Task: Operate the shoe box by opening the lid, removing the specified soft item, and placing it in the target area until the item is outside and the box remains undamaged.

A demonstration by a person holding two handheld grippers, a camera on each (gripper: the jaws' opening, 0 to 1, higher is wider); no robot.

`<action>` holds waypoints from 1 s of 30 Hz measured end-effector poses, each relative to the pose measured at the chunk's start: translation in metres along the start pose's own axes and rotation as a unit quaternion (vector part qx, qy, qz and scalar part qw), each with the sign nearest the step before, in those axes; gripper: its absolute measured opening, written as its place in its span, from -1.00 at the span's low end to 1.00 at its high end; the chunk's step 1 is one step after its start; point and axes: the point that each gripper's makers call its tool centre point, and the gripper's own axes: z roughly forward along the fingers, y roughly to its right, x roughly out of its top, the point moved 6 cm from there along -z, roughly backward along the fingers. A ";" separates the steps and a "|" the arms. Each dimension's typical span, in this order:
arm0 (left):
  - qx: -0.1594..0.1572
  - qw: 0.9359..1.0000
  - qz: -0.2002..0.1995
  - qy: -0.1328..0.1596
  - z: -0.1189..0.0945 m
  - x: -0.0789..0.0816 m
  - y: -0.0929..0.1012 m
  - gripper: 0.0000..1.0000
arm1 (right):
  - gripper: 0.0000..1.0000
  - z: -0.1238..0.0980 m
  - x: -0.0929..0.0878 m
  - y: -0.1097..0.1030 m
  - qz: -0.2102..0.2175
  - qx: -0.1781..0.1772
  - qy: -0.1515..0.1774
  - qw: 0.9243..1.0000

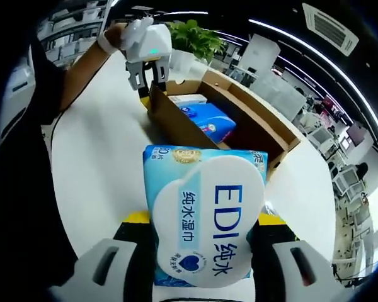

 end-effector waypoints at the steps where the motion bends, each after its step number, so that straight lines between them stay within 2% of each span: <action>1: 0.000 1.000 0.000 0.000 0.000 0.000 0.000 -0.80 | 0.18 -0.001 -0.001 0.001 -0.003 -0.004 -0.004 1.000; 3: 0.000 1.000 0.000 0.000 0.000 0.000 0.000 -0.80 | 0.18 -0.002 -0.002 0.002 -0.025 -0.012 -0.011 1.000; 8: 0.000 1.000 0.000 0.000 0.000 0.000 0.000 -0.80 | 0.18 -0.004 -0.002 0.004 -0.029 -0.017 -0.016 0.999; 21: 0.000 1.000 -0.001 0.000 0.000 0.000 0.000 -0.80 | 0.18 -0.024 -0.003 0.028 -0.065 -0.037 -0.050 0.996; 30: 0.000 1.000 -0.001 0.000 0.000 0.000 0.000 -0.80 | 0.17 -0.038 0.003 0.058 -0.068 -0.065 -0.039 0.995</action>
